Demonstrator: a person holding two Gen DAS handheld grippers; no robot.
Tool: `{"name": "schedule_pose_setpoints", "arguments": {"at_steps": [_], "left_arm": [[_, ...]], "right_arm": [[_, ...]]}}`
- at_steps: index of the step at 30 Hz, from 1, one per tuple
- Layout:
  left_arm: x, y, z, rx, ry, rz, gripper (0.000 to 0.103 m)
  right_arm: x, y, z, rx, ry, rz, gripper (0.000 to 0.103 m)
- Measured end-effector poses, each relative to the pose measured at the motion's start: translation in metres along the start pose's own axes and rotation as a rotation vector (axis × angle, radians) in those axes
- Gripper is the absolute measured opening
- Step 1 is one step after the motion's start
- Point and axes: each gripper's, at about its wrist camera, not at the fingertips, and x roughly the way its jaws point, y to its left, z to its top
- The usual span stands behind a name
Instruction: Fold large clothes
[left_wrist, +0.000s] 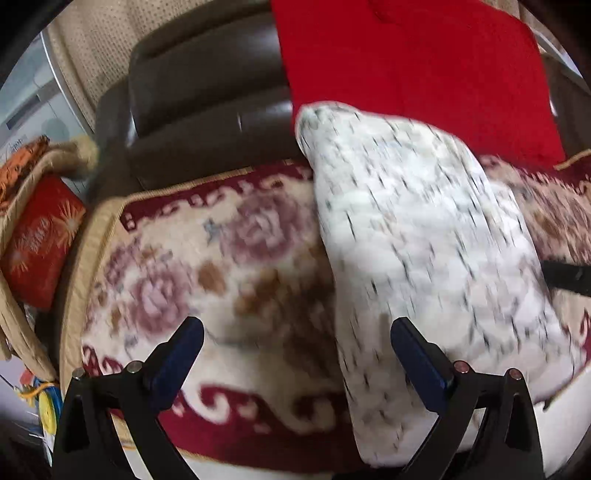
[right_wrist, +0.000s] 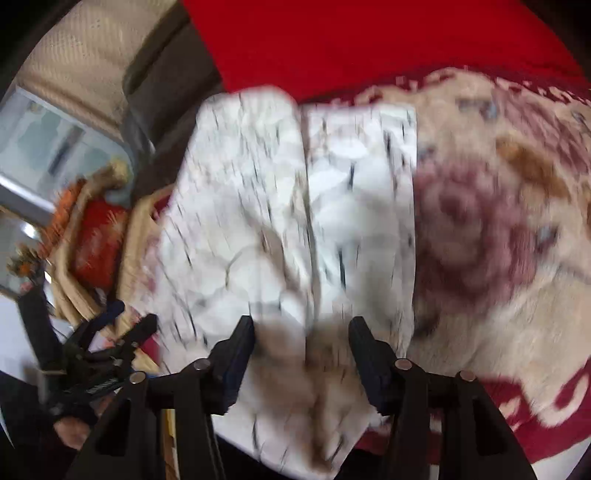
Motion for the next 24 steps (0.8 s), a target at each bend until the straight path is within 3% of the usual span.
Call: {"name": "schedule_pose_setpoints", "arguments": {"at_steps": [1,6,11,14,15,16,19,24], "left_arm": [[0.005,0.001,0.007,-0.003,0.006,0.001,0.102],[0.037,0.003,0.022,-0.047,0.050,0.021,0.102],[0.047,-0.002,0.016,-0.058,0.019,0.027,0.102],[0.052,-0.004,0.014,-0.037,0.015,0.019,0.100],[0.053,-0.008,0.013,-0.021,0.018,-0.005,0.099],[0.054,-0.010,0.012,-0.012,0.020,-0.020,0.099],[0.052,-0.025,0.006,0.025,-0.015,-0.058,0.098],[0.052,-0.047,0.004,0.007,-0.021,-0.138,0.094]], "right_arm": [[-0.003,-0.002,0.012,0.018,-0.038,0.011,0.076],[0.023,-0.006,0.080,0.062,-0.108,0.095,0.077],[0.069,0.003,0.129,0.056,-0.104,0.122,0.077],[0.105,0.020,0.137,0.025,-0.018,0.169,0.074],[0.113,0.031,0.135,-0.026,-0.009,0.157,0.063],[0.117,0.039,0.131,-0.078,-0.004,0.113,0.031],[0.110,0.043,0.118,-0.112,-0.023,0.041,0.020],[0.083,0.030,0.101,-0.142,-0.096,-0.115,0.017]]}}
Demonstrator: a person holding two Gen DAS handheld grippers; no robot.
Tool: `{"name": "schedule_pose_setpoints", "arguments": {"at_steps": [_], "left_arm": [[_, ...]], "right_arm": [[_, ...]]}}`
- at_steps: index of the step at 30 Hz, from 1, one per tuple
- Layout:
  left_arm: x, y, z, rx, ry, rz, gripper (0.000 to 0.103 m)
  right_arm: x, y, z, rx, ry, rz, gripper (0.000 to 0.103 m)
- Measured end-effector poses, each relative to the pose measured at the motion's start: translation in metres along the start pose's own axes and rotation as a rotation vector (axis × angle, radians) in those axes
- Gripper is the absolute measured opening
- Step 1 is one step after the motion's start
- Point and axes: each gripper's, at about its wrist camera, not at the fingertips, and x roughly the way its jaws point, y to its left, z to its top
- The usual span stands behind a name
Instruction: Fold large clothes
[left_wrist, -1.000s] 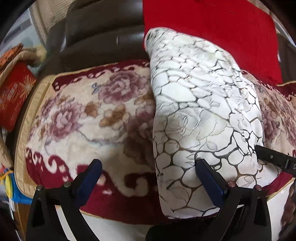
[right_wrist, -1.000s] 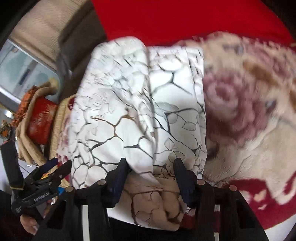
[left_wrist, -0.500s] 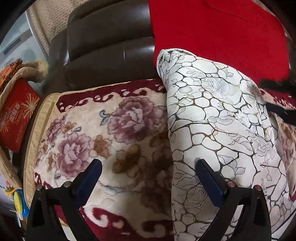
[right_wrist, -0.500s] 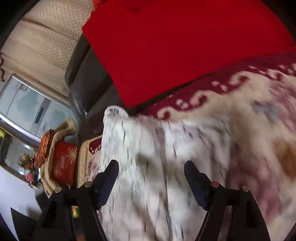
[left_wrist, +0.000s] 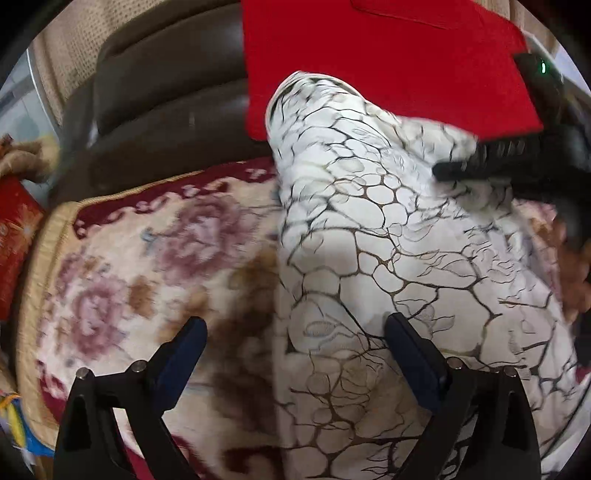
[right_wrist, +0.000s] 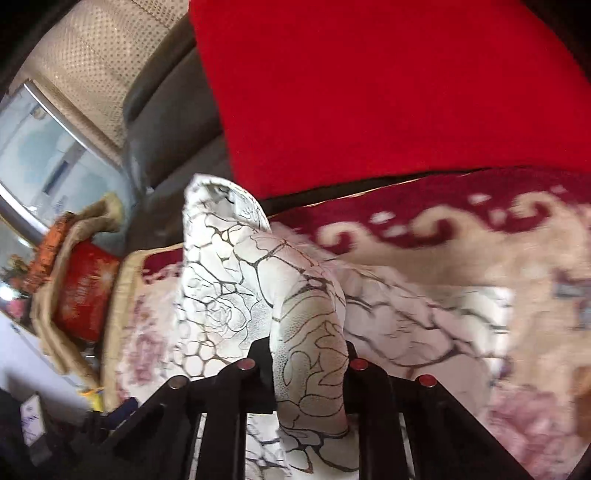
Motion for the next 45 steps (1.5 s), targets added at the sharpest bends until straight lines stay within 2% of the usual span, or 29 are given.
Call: {"name": "schedule_pose_setpoints", "arguments": {"at_steps": [3,5,7,9,11,12,13,15,20,22,25,27,30,33,37,41,43,45], "left_arm": [[0.000,-0.022,-0.002,0.064,-0.015,0.000,0.093],[0.001,-0.030,-0.002,0.097,-0.011,-0.027,0.093],[0.003,-0.023,-0.001,0.076,0.000,-0.051,0.093],[0.002,-0.009,0.000,0.013,0.022,-0.095,0.094],[-0.005,0.004,-0.001,-0.027,0.020,-0.125,0.094],[-0.010,0.005,-0.002,-0.028,0.011,-0.123,0.094],[-0.017,0.008,-0.004,-0.026,-0.007,-0.112,0.094],[-0.032,0.013,-0.008,-0.016,-0.041,-0.079,0.094],[-0.062,0.035,-0.020,-0.049,-0.089,0.002,0.094],[-0.065,0.038,-0.026,-0.056,-0.076,0.044,0.094],[-0.058,0.031,-0.038,-0.031,-0.021,0.055,0.094],[-0.055,0.024,-0.044,-0.030,-0.027,0.095,0.095],[-0.051,0.010,-0.051,-0.008,-0.059,0.174,0.098],[-0.053,0.000,-0.053,0.023,-0.093,0.228,0.099],[-0.056,0.012,-0.052,-0.024,-0.049,0.206,0.098],[-0.058,0.011,-0.059,-0.057,-0.062,0.223,0.099],[-0.058,0.008,-0.061,-0.068,-0.065,0.228,0.099],[-0.056,0.006,-0.062,-0.076,-0.061,0.216,0.099]], "right_arm": [[0.003,-0.024,-0.011,0.030,0.008,-0.048,0.017],[0.012,-0.053,-0.024,0.109,0.011,0.013,0.015],[0.015,-0.061,-0.026,0.145,0.007,0.056,0.016],[0.012,-0.053,-0.020,0.140,0.014,0.047,0.020],[0.000,-0.046,-0.017,0.150,0.015,0.059,0.029],[-0.007,-0.044,-0.016,0.166,0.022,0.065,0.037],[-0.019,-0.040,-0.016,0.184,0.019,0.069,0.054],[-0.046,-0.031,-0.021,0.171,-0.042,0.067,0.064],[-0.102,0.011,-0.046,-0.013,-0.113,0.086,0.064],[-0.119,0.023,-0.066,-0.072,-0.101,0.104,0.057],[-0.108,0.044,-0.087,-0.099,-0.039,0.124,0.041],[-0.099,0.045,-0.105,-0.095,0.018,0.093,0.041],[-0.066,0.038,-0.132,-0.120,0.078,-0.018,0.039],[-0.053,0.025,-0.142,-0.082,0.050,-0.018,0.039],[-0.075,0.037,-0.140,-0.074,0.053,-0.048,0.041],[-0.102,0.050,-0.148,-0.103,0.038,-0.068,0.041],[-0.098,0.047,-0.157,-0.123,0.067,-0.105,0.041],[-0.076,0.036,-0.165,-0.109,0.120,-0.131,0.042]]}}
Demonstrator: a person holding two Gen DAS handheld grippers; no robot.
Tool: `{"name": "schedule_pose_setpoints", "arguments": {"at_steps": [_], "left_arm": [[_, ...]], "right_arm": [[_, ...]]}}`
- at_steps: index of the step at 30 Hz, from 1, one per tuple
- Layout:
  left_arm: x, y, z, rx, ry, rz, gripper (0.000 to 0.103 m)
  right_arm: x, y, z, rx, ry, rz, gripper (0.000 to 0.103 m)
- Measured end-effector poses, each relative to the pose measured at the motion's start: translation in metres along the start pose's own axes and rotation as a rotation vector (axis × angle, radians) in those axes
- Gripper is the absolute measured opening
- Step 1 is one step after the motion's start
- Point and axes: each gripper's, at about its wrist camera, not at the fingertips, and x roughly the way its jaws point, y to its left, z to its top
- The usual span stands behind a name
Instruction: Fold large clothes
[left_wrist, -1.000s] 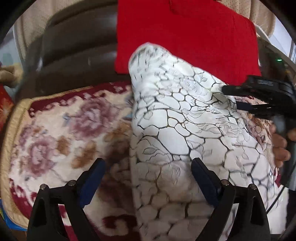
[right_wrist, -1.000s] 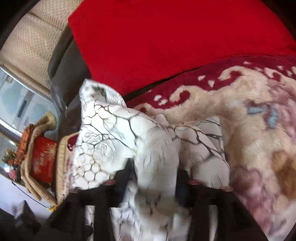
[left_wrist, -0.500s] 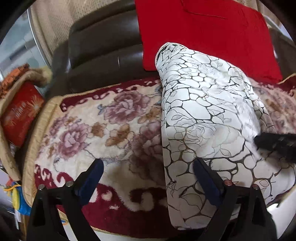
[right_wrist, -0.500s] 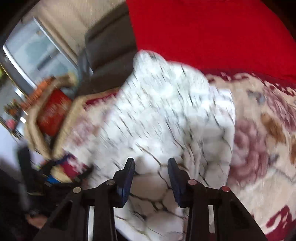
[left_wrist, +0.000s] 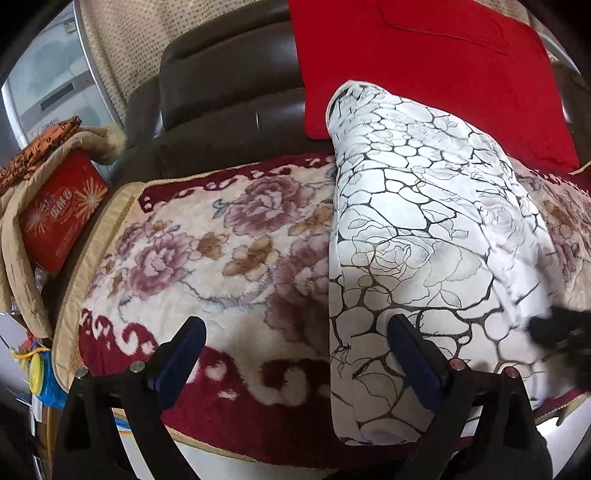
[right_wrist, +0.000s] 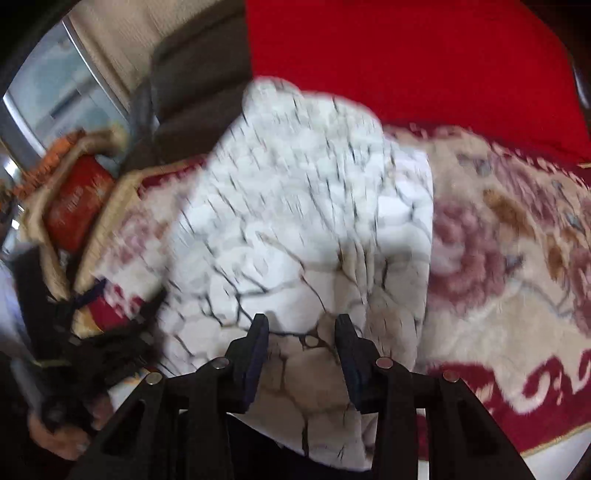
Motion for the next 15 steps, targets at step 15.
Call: {"name": "schedule_pose_setpoints", "arguments": {"at_steps": [15], "left_arm": [[0.001,0.003,-0.013,-0.100,-0.042,-0.008,0.099]], "right_arm": [[0.017,-0.007,-0.005,0.044,-0.030,0.025,0.045]]}}
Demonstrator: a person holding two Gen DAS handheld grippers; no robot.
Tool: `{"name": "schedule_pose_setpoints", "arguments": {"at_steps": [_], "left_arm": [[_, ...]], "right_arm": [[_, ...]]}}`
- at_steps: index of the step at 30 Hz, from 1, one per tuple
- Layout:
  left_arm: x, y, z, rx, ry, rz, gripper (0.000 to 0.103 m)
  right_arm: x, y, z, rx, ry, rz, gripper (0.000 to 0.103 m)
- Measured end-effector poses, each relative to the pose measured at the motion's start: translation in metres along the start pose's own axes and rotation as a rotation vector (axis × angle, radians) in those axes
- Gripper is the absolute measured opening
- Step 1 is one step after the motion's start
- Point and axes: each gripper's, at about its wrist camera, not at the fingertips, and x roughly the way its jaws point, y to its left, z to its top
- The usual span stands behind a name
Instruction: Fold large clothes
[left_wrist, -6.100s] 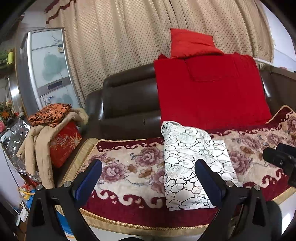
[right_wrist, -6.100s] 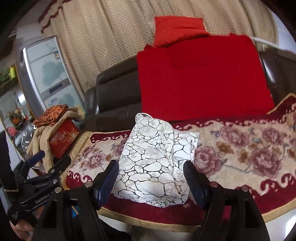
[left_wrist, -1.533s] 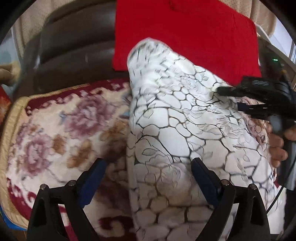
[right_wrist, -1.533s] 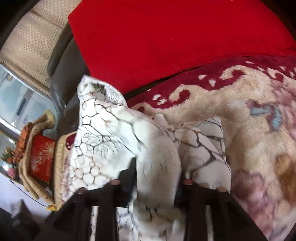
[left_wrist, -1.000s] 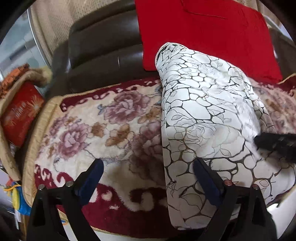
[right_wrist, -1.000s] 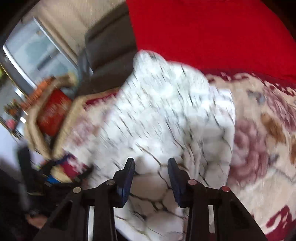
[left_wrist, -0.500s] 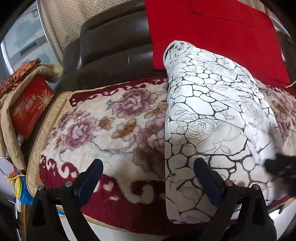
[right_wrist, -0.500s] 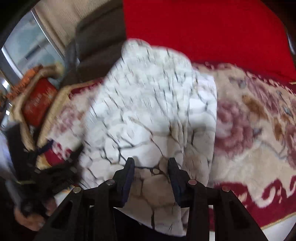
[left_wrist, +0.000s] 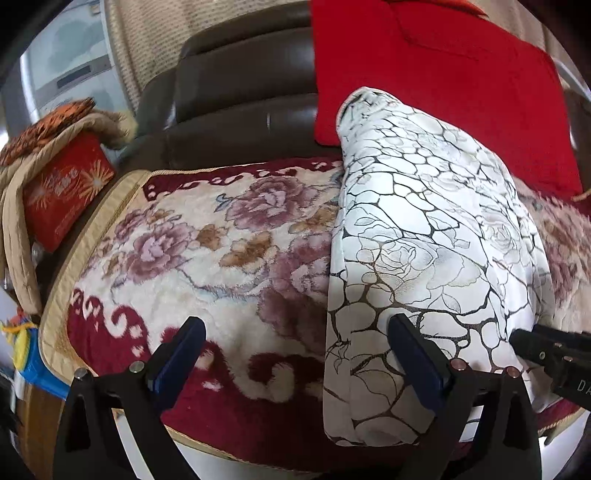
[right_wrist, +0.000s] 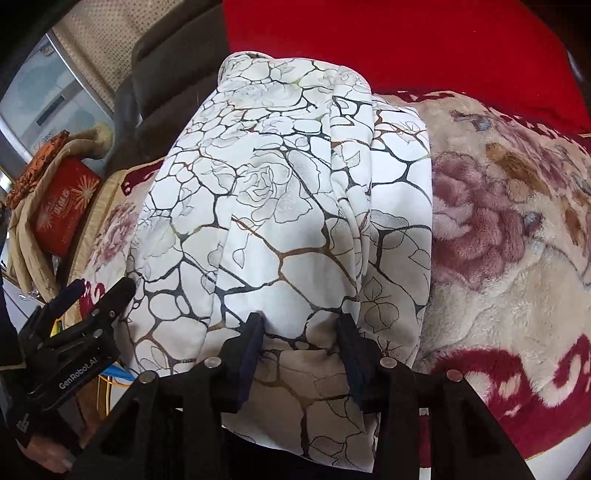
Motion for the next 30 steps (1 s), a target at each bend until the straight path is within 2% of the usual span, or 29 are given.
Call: {"name": "schedule_pose_setpoints", "arguments": {"at_steps": [4,6,9,11,14,17,20,23,26,30], "left_arm": [[-0.004,0.000,-0.001,-0.007,-0.012,0.000,0.099],[-0.007,0.000,0.003,0.035,0.017,-0.003,0.099],[-0.012,-0.005,0.018,0.154,0.076,-0.018,0.099],[-0.019,0.001,0.031,0.150,0.065,-0.024,0.099],[-0.010,0.003,0.045,0.128,0.082,0.016,0.099],[0.024,-0.006,0.043,0.148,0.152,0.029,0.103],[0.025,-0.010,0.039,0.146,0.105,0.077,0.103],[0.023,-0.019,0.040,0.230,0.092,0.119,0.103],[0.026,-0.016,0.043,0.241,0.117,0.106,0.103],[0.026,-0.018,0.042,0.258,0.108,0.112,0.103]], "right_arm": [[-0.003,-0.004,-0.001,0.006,-0.005,0.015,0.045],[-0.005,-0.008,0.001,0.014,0.000,0.029,0.046],[-0.008,-0.014,0.002,0.041,0.012,0.079,0.046],[-0.009,-0.017,0.002,0.055,0.012,0.075,0.047],[-0.009,-0.017,0.000,0.059,0.015,0.101,0.047],[-0.009,-0.015,-0.002,0.057,0.012,0.105,0.047],[-0.013,-0.017,0.000,0.048,0.019,0.107,0.048],[-0.020,-0.017,0.007,0.082,0.041,0.109,0.053],[-0.032,-0.026,0.023,0.152,-0.005,0.140,0.053],[-0.036,-0.026,0.050,0.156,-0.083,0.102,0.053]]}}
